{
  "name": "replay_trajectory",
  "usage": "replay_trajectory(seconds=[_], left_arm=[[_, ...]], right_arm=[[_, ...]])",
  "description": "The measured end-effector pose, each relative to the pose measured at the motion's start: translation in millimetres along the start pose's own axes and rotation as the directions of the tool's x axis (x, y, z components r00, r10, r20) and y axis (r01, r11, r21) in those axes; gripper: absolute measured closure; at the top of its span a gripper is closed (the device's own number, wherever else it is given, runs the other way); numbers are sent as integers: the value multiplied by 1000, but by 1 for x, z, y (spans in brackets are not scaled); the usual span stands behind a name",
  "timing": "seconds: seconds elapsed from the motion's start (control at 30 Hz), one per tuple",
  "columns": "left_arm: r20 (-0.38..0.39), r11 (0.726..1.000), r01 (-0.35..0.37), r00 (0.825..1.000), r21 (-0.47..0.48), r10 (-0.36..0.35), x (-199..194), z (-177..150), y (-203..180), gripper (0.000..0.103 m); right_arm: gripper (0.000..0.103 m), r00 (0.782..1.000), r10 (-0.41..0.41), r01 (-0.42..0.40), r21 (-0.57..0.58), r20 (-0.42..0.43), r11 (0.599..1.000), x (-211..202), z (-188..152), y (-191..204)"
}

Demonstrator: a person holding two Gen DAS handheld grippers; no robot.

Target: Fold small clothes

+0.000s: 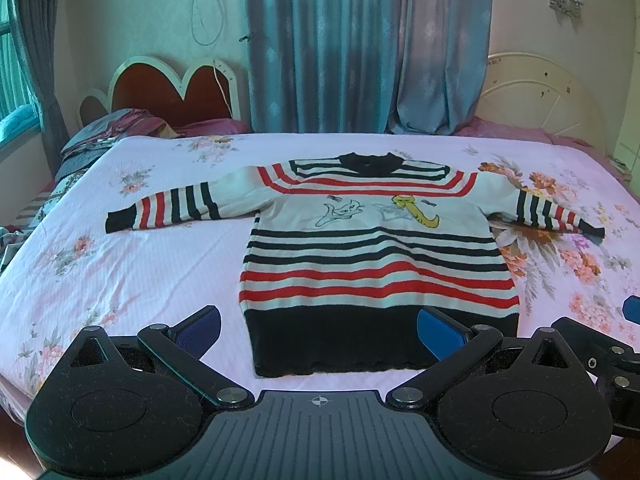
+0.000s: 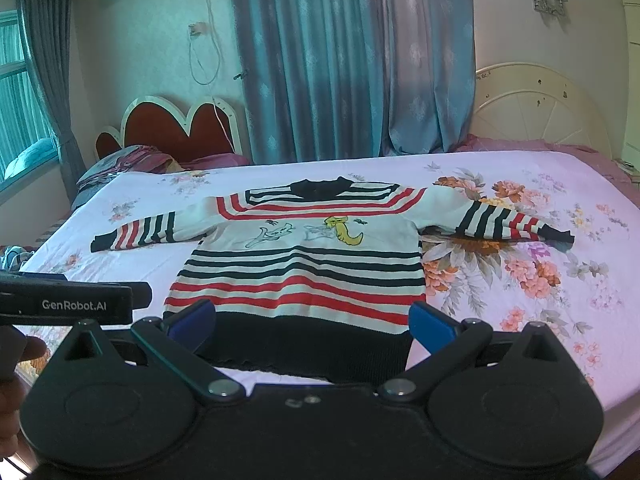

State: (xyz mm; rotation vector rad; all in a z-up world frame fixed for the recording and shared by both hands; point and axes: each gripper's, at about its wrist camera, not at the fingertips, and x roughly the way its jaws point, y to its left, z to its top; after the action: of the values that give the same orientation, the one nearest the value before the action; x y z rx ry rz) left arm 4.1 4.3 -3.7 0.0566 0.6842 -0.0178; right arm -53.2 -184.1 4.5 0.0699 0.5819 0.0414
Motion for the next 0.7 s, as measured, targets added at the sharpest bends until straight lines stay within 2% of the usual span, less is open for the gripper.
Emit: replay_trajectory(seconds=[0.43,0.7], left_arm=[[2,1000,0,1000,0,0,-1,2,-3,0],[-7,1000,-3,1000,-2,3,12,4,-2,0]], right_arm=[[1,1000,1,-1,0,-5,1000,9,-1,-1],[1,1000,0,0,4,-9,1000,12,0,-1]])
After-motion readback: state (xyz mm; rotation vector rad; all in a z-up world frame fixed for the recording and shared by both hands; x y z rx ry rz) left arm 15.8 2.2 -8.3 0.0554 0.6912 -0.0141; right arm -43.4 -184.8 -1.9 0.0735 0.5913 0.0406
